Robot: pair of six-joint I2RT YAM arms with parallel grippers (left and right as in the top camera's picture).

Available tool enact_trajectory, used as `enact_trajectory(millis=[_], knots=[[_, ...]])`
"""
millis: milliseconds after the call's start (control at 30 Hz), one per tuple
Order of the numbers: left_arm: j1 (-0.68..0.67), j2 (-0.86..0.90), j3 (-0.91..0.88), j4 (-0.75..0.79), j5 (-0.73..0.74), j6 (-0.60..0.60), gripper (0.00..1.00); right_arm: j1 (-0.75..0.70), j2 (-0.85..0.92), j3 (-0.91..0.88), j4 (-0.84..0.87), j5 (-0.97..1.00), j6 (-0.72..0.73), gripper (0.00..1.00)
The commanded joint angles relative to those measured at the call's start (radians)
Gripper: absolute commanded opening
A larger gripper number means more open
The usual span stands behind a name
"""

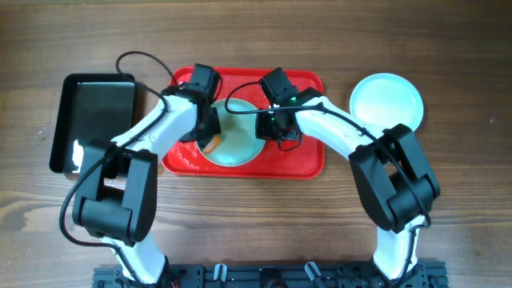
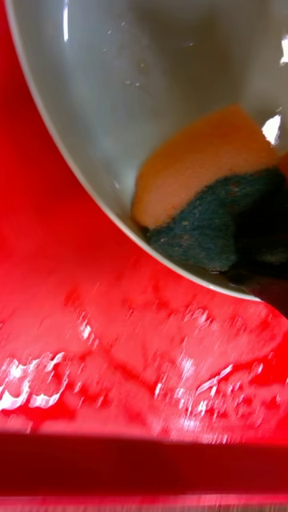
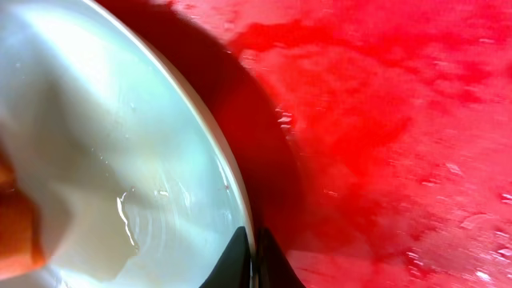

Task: Clean dirty plates on tray and stack at the side
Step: 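Scrub the last plate with the sponge while the right gripper steadies it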

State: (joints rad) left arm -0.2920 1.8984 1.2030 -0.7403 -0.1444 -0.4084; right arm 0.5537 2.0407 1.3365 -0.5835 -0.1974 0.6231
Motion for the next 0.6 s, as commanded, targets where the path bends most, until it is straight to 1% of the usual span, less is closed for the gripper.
enact_trajectory(millis=[0,67,100,167,200,300,400,433,500,533,567], knots=[[0.08,0.037,-0.021,-0.027,-0.174,0.007,0.04,-0.005,0.041,-0.004,-0.024,0.079,-0.018,0.04],[0.067,-0.012,0.003,-0.045,-0.157,-0.023,0.04,-0.005,0.041,-0.004,-0.023,0.079,-0.016,0.04],[0.053,-0.043,0.015,-0.042,-0.121,-0.026,0.04,-0.005,0.041,-0.004,-0.024,0.08,-0.001,0.04],[0.024,-0.1,0.02,0.011,0.01,-0.025,0.04,-0.005,0.041,-0.004,-0.023,0.086,0.016,0.04],[0.002,-0.114,0.02,0.061,0.119,-0.025,0.04,-0.005,0.041,-0.004,-0.023,0.087,0.016,0.04],[-0.037,-0.077,0.02,0.133,0.205,-0.031,0.04,-0.005,0.041,-0.004,-0.024,0.086,0.015,0.04],[-0.091,0.008,0.02,0.172,0.208,-0.055,0.04,-0.005,0.041,-0.004,-0.024,0.086,0.016,0.04],[-0.108,0.036,0.02,0.182,0.208,-0.084,0.04,-0.005,0.041,-0.004,-0.024,0.086,0.016,0.04],[-0.121,0.073,0.02,0.193,0.204,-0.098,0.04,-0.005,0.041,-0.004,-0.025,0.086,0.016,0.04],[-0.12,0.085,0.02,0.191,0.19,-0.097,0.04,-0.005,0.041,-0.004,-0.028,0.086,0.015,0.04],[-0.113,0.09,0.02,0.173,0.137,-0.097,0.04,-0.005,0.041,-0.004,-0.03,0.086,0.014,0.04]])
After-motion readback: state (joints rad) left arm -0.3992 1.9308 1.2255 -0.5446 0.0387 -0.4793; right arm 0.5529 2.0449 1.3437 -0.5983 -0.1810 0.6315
